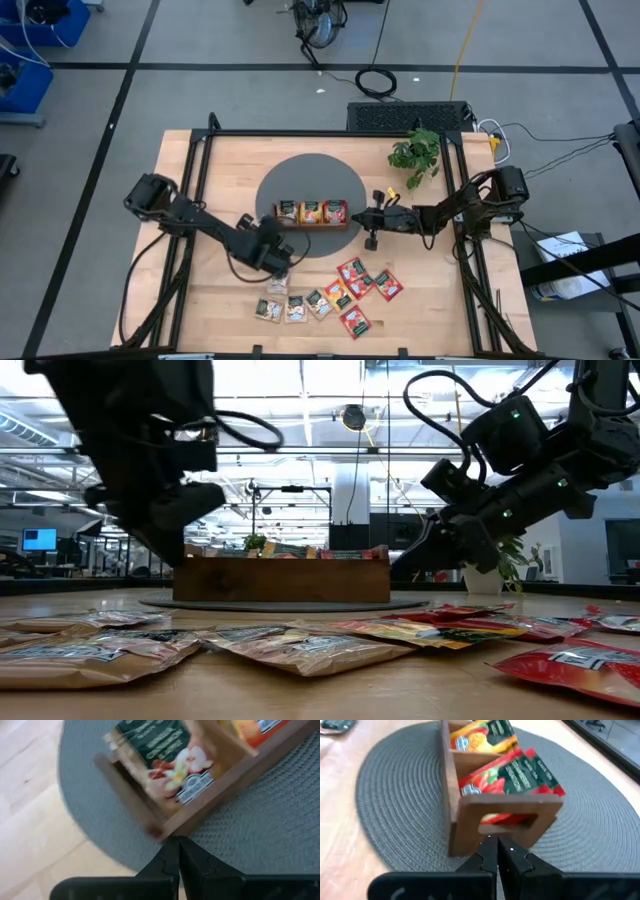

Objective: Pick & Place Tea
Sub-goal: Adjust the wooden organizer

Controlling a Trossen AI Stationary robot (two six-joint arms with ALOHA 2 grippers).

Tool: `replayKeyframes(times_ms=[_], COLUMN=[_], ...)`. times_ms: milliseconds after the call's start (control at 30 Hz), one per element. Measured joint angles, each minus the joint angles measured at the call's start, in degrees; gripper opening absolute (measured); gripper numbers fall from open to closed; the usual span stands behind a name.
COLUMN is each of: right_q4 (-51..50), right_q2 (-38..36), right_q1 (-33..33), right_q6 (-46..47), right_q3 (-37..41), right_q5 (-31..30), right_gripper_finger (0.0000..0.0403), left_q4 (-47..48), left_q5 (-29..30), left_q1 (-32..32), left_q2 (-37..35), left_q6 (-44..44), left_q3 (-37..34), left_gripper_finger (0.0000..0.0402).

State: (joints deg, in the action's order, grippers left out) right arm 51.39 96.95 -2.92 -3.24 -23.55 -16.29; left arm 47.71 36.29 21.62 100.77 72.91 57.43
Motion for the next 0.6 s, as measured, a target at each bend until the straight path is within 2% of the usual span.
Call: replayKeyframes(times_ms=[267,467,600], right_q4=[-1.6,-1.9,-1.9], right_q2=[0.0,0.0,0.0], right_q1=[-0.1,-0.2,-0.1], right_q6=[0.8,1.0,1.0], right_q3=[0.0,0.0,0.0], right_q5=[0.1,0.1,0.1], right_gripper_finger=[0.0,0.0,0.0], left_q4=[-7.0,-14.8,-16.6], left_q5=[-0.4,-3.1,-3.5], left_q1=[-3.6,-5.5,-5.6], left_q2=[0.0,0.5,0.5], left_q6=[-9.2,-14.7,-15.9], left_q3=[0.0,0.0,0.0], left_gripper_finger=[0.0009,0.0006,0.0004])
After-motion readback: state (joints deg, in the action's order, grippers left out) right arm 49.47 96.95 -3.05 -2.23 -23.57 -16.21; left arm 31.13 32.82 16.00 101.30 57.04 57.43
